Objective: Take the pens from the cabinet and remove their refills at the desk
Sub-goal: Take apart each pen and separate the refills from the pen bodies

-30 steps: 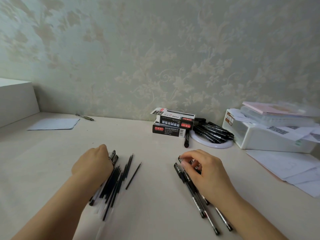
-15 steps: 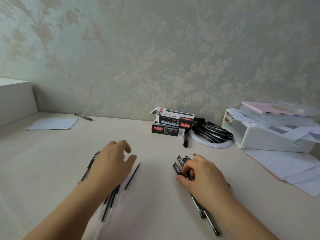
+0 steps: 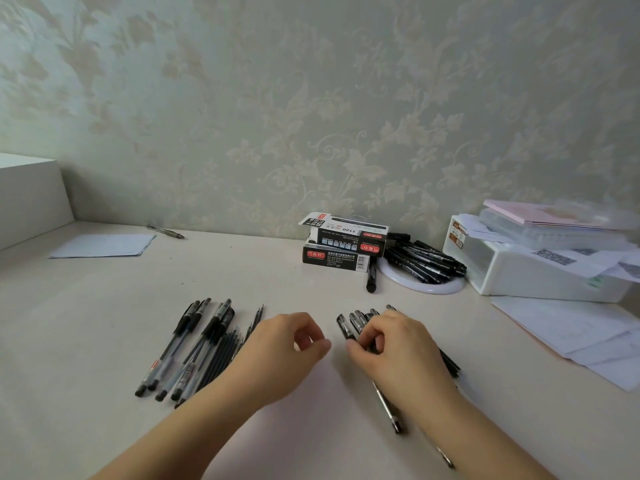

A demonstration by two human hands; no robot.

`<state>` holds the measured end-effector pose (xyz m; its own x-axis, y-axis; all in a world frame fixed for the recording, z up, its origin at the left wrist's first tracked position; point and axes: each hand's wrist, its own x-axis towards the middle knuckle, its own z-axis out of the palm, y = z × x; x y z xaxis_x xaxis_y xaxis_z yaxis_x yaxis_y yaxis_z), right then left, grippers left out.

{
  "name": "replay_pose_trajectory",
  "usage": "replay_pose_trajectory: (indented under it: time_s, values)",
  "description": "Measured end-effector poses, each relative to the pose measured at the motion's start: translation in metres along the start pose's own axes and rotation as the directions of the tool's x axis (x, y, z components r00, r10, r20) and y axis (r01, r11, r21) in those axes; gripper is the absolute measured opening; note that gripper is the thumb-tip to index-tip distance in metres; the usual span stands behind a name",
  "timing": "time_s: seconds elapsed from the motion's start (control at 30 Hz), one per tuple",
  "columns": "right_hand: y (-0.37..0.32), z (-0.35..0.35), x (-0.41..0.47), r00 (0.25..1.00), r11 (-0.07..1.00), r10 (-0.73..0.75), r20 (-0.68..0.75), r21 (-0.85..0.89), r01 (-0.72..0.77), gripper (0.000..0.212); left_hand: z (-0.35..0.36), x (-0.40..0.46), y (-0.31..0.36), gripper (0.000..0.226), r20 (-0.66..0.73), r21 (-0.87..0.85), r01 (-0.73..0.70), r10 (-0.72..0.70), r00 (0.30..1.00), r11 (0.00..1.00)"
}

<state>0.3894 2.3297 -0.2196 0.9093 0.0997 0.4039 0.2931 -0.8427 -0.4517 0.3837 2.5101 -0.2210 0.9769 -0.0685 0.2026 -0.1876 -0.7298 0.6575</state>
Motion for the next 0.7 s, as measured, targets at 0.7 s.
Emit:
replay_pose_trajectory:
  time_s: [0.7]
  values:
    - [-0.009,-0.007,0.005,0.978,0.578,0.154,0.144,0.789,-0.207,0.014,-0.003,-0.006,0.011,0.016,0.046,0.064,-0.316,0.314,0.948,0.947]
